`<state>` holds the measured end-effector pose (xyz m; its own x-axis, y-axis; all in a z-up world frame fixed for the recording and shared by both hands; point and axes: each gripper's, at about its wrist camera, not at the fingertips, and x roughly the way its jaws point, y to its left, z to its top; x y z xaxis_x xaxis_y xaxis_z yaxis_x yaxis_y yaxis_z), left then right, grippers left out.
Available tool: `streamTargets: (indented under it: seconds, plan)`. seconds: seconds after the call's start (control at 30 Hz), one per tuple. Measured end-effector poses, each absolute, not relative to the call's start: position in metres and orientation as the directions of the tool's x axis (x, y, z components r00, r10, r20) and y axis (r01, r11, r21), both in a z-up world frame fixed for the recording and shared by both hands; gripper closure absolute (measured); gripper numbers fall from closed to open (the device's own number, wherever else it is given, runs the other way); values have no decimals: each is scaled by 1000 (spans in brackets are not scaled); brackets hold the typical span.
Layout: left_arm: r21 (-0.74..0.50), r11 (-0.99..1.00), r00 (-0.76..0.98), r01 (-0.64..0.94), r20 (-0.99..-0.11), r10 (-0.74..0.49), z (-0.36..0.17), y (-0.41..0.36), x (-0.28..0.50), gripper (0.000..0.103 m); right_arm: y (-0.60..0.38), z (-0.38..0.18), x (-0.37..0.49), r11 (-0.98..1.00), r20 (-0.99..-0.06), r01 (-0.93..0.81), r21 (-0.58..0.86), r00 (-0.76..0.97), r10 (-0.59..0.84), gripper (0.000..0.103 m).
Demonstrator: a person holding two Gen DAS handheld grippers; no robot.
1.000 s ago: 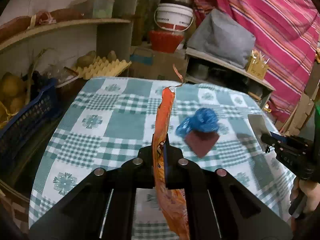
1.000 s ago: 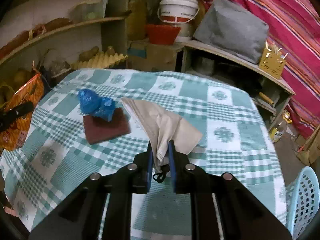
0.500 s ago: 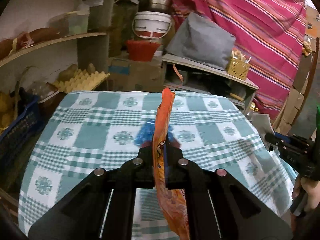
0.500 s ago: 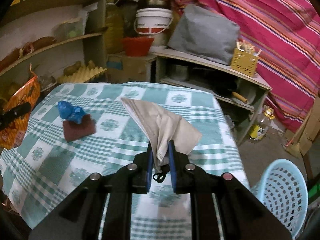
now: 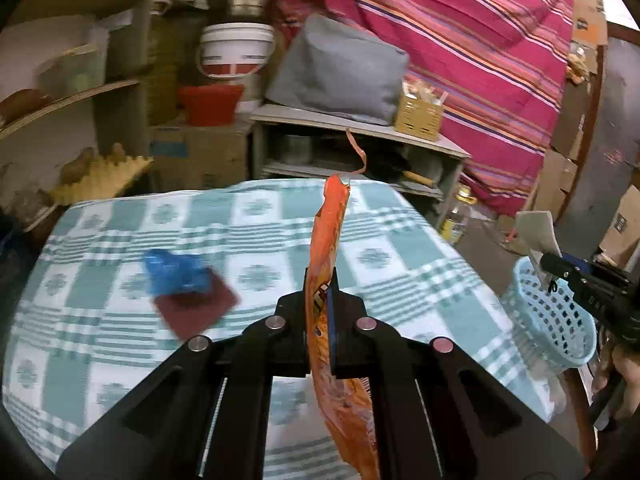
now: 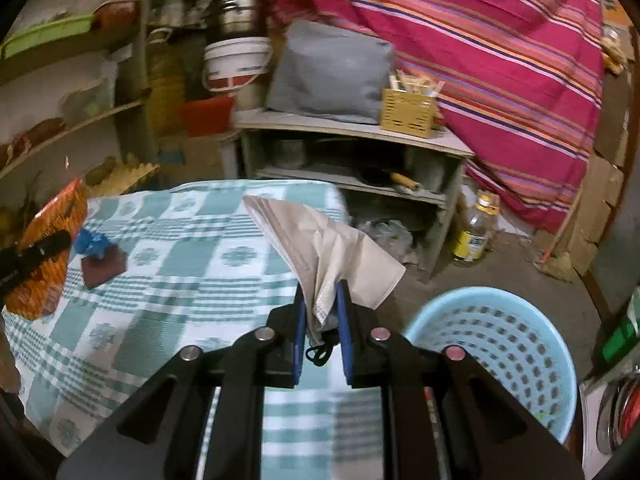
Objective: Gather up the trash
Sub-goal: 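Carry the orange wrapper and beige cloth over the blue basket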
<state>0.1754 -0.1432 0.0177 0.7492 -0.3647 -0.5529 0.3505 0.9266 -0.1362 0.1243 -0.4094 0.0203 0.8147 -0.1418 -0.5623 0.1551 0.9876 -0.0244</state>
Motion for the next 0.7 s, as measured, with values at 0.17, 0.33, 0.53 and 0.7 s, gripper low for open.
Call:
streamTargets:
  seconds: [0.17, 0.33, 0.53, 0.7]
  plan:
    - [-133, 905, 725, 405, -557, -406, 14, -189, 171, 99, -453, 23, 100, 975, -553, 224, -4, 812, -189, 88]
    - [-130, 884, 706, 450, -554, -441, 14, -225, 166, 99, -491, 23, 78, 959, -550, 284, 6, 802, -234, 88]
    - [-140, 845, 672, 516, -545, -501, 16, -273, 156, 99, -525, 20, 55, 945, -554, 327, 24, 791, -260, 88]
    - [-140, 809, 636, 571, -548, -543, 12, -314, 149, 99, -544, 18, 41, 937, -555, 348, 38, 787, -270, 88]
